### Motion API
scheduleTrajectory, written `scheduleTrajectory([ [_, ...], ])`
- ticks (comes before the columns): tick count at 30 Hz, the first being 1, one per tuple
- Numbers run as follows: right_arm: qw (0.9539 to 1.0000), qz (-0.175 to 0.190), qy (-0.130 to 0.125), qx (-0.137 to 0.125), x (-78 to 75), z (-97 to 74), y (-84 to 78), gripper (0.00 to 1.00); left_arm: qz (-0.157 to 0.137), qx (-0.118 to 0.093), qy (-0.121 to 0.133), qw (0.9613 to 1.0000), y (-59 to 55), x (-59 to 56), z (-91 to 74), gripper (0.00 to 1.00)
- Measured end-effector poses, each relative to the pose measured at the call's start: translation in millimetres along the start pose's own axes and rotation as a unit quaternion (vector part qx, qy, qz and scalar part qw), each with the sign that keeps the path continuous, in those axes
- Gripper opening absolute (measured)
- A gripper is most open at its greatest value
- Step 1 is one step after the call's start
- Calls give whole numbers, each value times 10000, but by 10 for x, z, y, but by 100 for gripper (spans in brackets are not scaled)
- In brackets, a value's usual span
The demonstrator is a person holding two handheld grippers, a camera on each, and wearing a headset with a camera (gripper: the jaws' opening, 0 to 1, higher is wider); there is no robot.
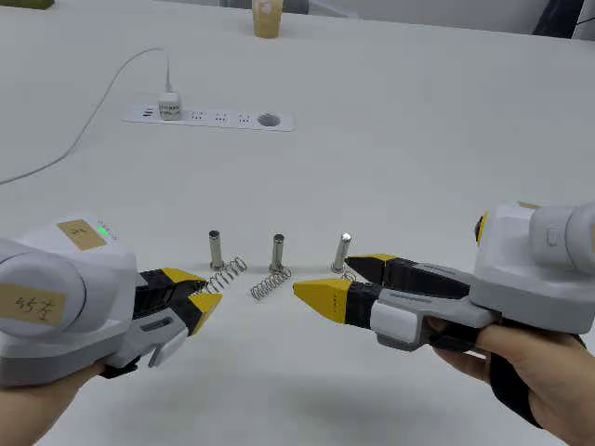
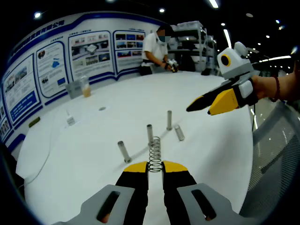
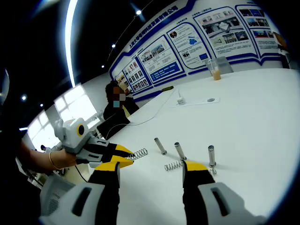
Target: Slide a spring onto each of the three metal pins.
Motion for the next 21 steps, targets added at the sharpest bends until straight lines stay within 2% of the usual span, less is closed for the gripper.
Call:
scheduleTrajectory([
  [7,9996,123,252,6,138,65,15,46,11,-356,-173,9992,136,-107,-88,10],
  [11,9992,120,366,-41,210,88,42,42,38,-402,-175,9990,175,-158,-128,10],
  [17,9981,256,535,-173,311,121,89,37,69,-635,-291,9975,251,-271,-177,10],
  [21,9971,370,625,-219,364,137,105,33,37,-746,-367,9965,262,-321,-182,10],
])
Point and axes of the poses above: the centre of the closed fingertips' face, and the gripper's own axes: z roughly forward along the fingers, x roughly to its left, y roughly out of its top, the point moved 1 cm from there along -z, roughly backward along the fingers, and after that the axes turned 2 degrees about -x, right-handed, at the moved point
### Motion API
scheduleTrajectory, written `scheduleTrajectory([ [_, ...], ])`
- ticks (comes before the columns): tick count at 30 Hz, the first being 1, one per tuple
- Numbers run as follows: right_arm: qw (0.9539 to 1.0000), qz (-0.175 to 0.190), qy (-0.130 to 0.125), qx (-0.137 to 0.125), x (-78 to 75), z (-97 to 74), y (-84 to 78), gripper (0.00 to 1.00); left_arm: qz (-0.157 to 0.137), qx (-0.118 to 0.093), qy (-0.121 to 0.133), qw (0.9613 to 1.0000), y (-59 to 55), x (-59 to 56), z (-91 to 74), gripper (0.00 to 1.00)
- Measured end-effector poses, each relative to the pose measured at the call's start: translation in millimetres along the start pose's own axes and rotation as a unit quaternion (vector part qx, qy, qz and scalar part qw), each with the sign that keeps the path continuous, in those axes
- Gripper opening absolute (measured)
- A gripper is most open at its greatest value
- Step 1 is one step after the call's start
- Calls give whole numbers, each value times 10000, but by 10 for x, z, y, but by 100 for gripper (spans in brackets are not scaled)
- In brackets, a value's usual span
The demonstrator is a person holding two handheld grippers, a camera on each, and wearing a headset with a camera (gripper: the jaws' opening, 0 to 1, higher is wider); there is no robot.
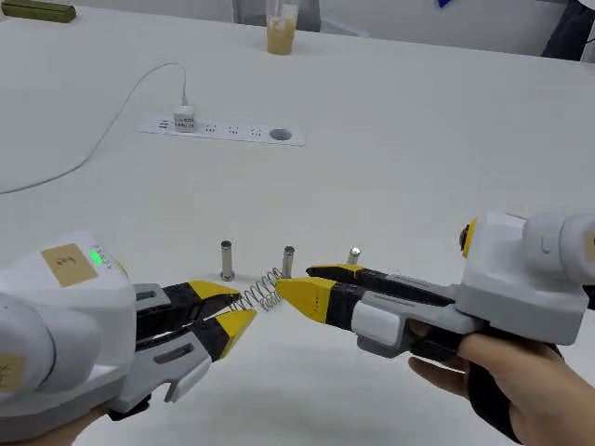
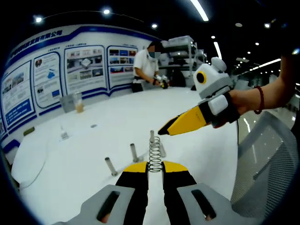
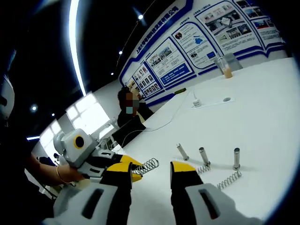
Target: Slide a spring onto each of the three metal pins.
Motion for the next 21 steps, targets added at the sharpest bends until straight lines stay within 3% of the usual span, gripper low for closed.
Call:
scheduleTrajectory([
  [5,9996,223,160,-19,68,25,-6,29,21,-141,-48,9999,39,-36,-15,10],
  [7,9983,509,286,-69,106,34,1,27,29,-212,-46,9998,66,-46,-24,10],
  [21,9927,1065,452,-329,138,48,87,17,56,-665,-146,9977,236,-103,-64,10],
])
Point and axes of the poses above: the centre of the closed fingertips' face, and the gripper's own axes: z roughly forward along the fingers, x roughly to its left, y roughly out of its top, the point moved 1 cm from there along -z, roughly backward along the fingers, and after that the axes turned 2 degrees about -x, right-handed, at the moved point
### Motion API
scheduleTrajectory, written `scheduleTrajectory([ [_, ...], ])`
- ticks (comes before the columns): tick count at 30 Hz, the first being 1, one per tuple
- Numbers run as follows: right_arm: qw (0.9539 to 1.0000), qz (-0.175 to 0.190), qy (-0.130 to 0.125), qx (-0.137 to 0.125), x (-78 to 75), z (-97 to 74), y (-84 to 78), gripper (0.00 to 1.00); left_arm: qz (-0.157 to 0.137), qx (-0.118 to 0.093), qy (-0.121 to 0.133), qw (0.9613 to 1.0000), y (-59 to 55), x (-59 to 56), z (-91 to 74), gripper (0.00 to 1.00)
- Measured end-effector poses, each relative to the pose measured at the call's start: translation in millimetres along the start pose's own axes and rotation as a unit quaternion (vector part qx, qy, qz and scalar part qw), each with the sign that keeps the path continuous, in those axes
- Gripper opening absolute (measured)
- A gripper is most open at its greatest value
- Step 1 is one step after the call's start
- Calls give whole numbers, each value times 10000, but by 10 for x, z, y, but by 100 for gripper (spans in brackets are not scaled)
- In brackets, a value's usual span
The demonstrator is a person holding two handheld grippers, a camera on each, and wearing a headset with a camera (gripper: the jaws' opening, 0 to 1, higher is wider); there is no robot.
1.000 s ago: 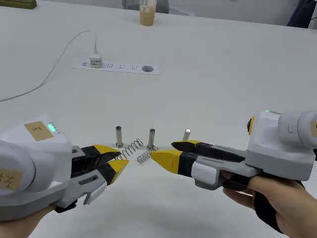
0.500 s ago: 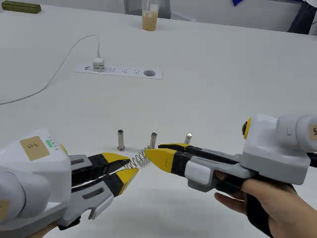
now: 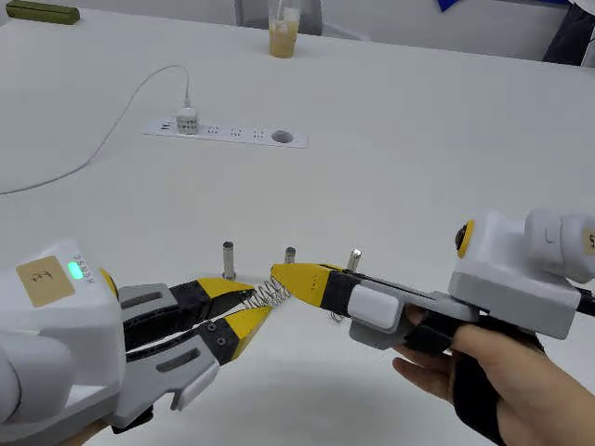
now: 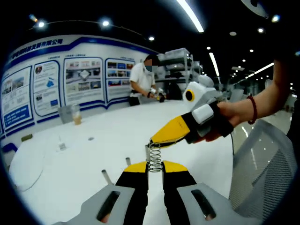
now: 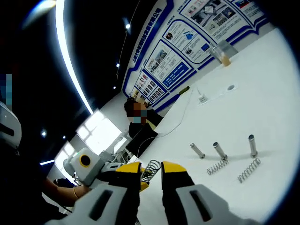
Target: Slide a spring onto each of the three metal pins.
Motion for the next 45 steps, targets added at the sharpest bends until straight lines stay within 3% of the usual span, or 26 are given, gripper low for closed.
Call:
scheduleTrajectory([
  [7,9997,207,56,-88,13,6,31,13,7,-76,-6,10000,39,-6,-4,10],
  [13,9997,209,102,-17,31,6,14,12,-75,63,14,10000,10,-9,2,11],
  [20,9998,-161,138,-48,102,31,43,11,-109,159,112,9998,-14,16,10,12],
  [24,9987,-512,18,-31,96,47,68,11,-175,244,174,9994,-44,50,8,15],
  [33,9915,-1263,-309,-112,45,80,203,11,-297,542,372,9974,-196,135,-55,28],
  [38,9879,-1437,-549,-174,-23,127,288,11,-402,664,454,9959,-266,166,-75,39],
  [45,9821,-1716,-757,-171,-112,250,373,11,-523,699,485,9950,-323,179,-88,48],
])
Point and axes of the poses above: the centre of the closed fingertips' face, and the gripper's own axes: z roughly forward along the fingers, x roughly to its left, y roughly out of its top, the point moved 1 cm from there along -z, roughly backward along the fingers, and after that the axes turned 2 degrees about -x, right-handed, at the moved point
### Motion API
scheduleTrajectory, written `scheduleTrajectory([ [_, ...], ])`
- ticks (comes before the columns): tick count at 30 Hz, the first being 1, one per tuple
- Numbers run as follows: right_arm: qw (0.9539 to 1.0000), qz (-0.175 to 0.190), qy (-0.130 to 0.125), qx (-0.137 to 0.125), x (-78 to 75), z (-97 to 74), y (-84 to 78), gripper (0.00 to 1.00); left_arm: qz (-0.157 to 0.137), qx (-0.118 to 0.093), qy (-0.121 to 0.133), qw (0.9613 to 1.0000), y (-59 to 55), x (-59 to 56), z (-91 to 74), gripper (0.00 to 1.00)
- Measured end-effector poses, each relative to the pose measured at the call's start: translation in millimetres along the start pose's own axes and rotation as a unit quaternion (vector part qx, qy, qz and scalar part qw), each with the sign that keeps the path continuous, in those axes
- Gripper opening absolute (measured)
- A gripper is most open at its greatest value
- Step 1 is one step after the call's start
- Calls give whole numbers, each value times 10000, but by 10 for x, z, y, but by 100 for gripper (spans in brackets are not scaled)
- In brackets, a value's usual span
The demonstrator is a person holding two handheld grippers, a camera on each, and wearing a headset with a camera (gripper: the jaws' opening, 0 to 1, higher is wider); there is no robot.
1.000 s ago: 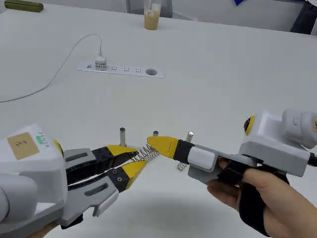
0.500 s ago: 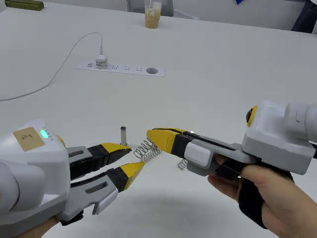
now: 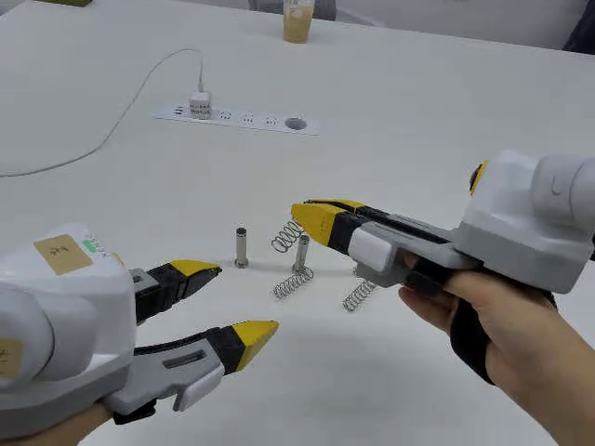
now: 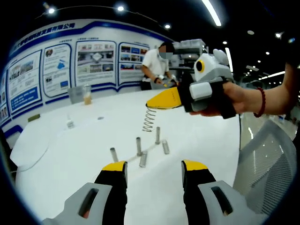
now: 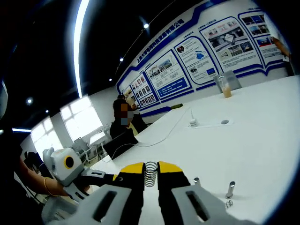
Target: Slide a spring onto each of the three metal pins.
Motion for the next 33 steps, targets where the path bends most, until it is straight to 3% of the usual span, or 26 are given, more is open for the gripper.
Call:
scheduleTrajectory([
  [14,9982,-478,-253,263,-166,368,-95,11,-1,175,26,9998,-124,13,35,61],
  [25,9957,-760,-482,221,-323,591,-160,11,-15,244,19,9997,-187,35,61,73],
  [33,9944,-911,-494,198,-384,714,-191,11,-50,225,11,9997,-188,45,81,79],
])
Point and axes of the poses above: the centre of the closed fingertips' face, and the gripper's own axes: z roughly forward along the fingers, x roughly to its left, y roughly out of its top, the point moved 1 cm from there along -z, roughly backward along the fingers, and after that the axes turned 2 degrees about -x, right-handed, at the moved point
